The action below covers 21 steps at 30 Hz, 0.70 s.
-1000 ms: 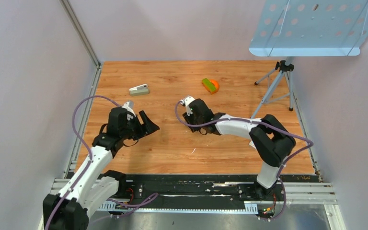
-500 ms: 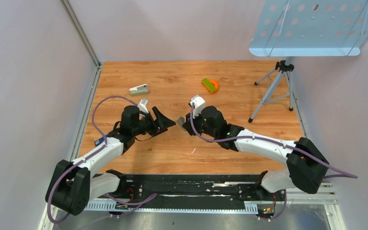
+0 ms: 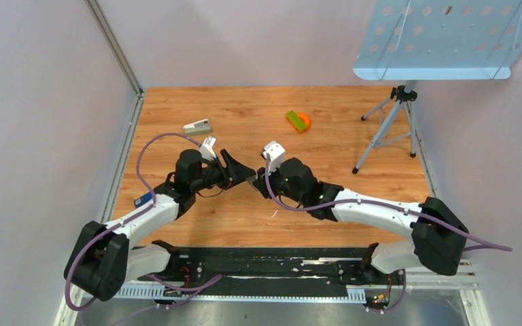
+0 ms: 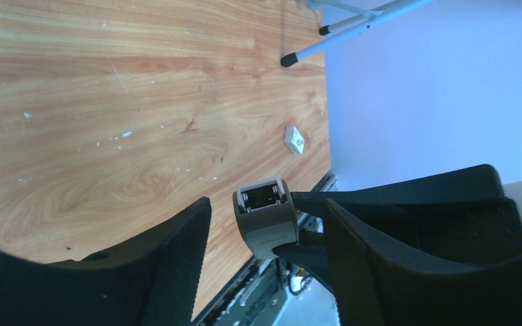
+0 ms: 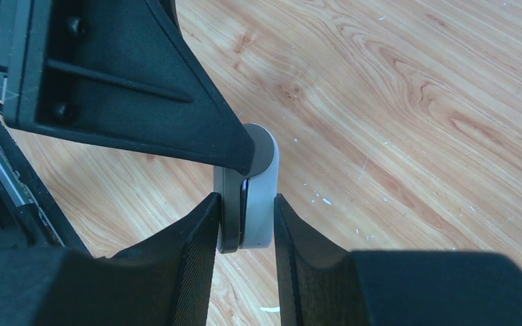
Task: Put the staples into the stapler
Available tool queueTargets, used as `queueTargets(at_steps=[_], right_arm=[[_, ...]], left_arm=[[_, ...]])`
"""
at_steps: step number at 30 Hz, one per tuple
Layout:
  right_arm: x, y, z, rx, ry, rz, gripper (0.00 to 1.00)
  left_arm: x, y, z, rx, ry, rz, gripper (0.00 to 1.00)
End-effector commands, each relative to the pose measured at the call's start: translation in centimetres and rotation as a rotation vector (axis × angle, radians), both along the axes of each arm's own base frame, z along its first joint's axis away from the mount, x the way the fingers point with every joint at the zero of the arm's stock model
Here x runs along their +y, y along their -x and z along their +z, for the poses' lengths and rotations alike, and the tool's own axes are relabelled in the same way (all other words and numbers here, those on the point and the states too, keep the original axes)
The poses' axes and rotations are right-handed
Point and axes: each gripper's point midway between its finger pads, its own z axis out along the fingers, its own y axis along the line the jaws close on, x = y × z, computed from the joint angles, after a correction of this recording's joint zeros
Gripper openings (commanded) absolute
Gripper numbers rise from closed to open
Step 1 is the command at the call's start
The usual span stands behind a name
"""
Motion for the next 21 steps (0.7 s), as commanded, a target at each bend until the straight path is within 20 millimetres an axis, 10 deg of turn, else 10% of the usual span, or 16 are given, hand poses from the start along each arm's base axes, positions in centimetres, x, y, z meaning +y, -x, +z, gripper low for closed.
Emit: queueTargets(at_steps=[1,11,21], right_arm=[[0.4,0.1,2.1,-0.035,-0.036,-0.016,0.35],[-1.7,1.4,2.2,-0.069,0.016,0.032,0.62],[-5.2,4.6,6.0,0.185,-0.257,0.281,0.65]], left_arm=[[-0.5,0.2,0.1,-0.010,0.021,-0.021,0.53],[-0.9,0.6,2.3,-0.168,0.038,-0.085,0.01],[-2.1,3.5,5.5,-0.453,0.106,-0.301,0.00]])
